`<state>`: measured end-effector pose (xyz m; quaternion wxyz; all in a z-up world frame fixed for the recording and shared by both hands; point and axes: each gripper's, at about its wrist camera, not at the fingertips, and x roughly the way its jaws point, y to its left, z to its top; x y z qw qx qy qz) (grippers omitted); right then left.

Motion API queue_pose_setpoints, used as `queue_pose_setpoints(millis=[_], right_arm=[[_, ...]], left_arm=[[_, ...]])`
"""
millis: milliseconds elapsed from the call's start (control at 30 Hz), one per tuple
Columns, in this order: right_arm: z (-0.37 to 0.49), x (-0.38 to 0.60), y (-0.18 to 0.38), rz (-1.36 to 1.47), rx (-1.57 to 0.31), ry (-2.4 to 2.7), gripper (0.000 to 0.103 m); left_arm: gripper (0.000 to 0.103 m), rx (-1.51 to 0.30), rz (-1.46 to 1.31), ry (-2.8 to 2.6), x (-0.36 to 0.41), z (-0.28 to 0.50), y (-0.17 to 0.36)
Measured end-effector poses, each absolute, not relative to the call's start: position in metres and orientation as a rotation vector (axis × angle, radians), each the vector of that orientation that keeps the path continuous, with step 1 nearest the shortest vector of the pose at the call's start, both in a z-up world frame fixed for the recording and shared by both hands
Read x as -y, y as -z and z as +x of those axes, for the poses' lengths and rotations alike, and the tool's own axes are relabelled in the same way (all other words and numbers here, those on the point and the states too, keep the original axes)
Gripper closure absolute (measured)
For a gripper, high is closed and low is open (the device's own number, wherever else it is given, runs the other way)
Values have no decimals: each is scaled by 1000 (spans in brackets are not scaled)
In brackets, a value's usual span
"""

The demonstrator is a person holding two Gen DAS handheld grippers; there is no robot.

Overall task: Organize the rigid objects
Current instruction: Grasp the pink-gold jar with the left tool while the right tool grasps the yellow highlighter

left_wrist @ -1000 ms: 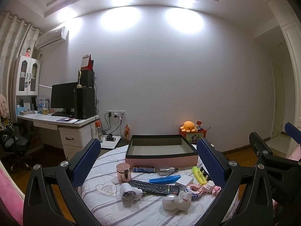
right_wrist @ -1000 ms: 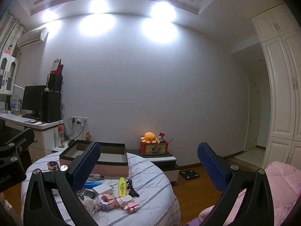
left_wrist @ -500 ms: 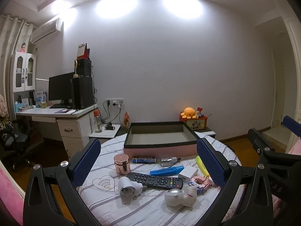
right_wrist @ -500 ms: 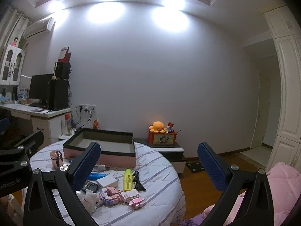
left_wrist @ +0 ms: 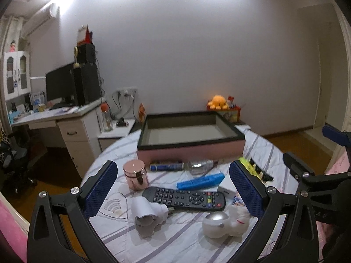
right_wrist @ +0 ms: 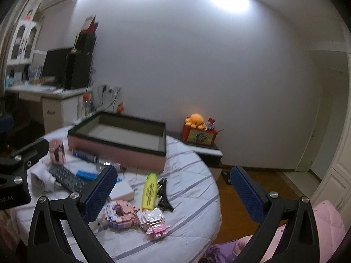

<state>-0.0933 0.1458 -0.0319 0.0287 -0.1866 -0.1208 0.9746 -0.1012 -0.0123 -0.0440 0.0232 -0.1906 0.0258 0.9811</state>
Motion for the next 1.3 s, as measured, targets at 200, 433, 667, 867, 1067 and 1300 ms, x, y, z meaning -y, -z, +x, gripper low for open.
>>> queue_pose_setpoints(millis=[200,433,667,867,1067,1300], right_arm=[[-116,-141,48,-713,409,-3028,0],[-140,-144,61,-872,401,-3046,0],[-159,-156,72,-1018,373,-3033,0],[-173,-160,75,-1098,416,-3045,0],[-192,-166,81,-1219,426,-3034,0],[-220,-174,87,-1344,381,-2989,0]], left_arm=[[0,-57,-740,-2982,19,-127,63],[0,-78,-899,-2954,26,-150,78],[0,-92,-1023,-2898,33,-173,85],[0,-4,-1160,-2856,51,-198,88],[0,-67,-1233,-2875,61,-217,88],[0,-101,-1325,-2857,72,-242,94]])
